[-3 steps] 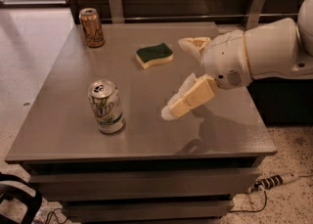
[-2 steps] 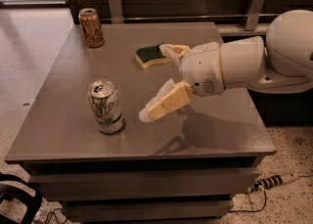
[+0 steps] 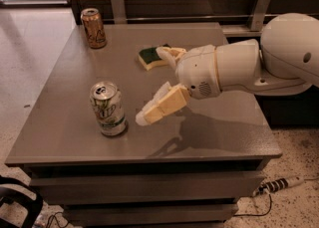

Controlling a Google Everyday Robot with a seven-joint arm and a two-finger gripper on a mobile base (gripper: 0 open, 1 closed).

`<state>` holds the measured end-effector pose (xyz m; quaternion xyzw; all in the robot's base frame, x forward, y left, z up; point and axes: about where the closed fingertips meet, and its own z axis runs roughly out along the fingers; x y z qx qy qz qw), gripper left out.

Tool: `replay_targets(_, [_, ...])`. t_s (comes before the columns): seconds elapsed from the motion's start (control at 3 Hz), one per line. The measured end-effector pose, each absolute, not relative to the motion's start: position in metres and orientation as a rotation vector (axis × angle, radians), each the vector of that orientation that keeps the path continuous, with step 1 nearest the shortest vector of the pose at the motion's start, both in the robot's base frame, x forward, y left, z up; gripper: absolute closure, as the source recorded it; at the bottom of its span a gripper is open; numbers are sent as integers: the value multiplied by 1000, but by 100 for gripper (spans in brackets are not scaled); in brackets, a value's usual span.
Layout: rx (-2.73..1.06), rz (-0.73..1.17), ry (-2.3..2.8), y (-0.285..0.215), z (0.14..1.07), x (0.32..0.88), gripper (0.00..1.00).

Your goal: Knock 7up can over

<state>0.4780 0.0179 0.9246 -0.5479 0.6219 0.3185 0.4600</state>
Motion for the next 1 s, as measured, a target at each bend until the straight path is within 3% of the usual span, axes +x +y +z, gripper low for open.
replay_targets(1.0, [-1303,919,1440,57,883,482,0])
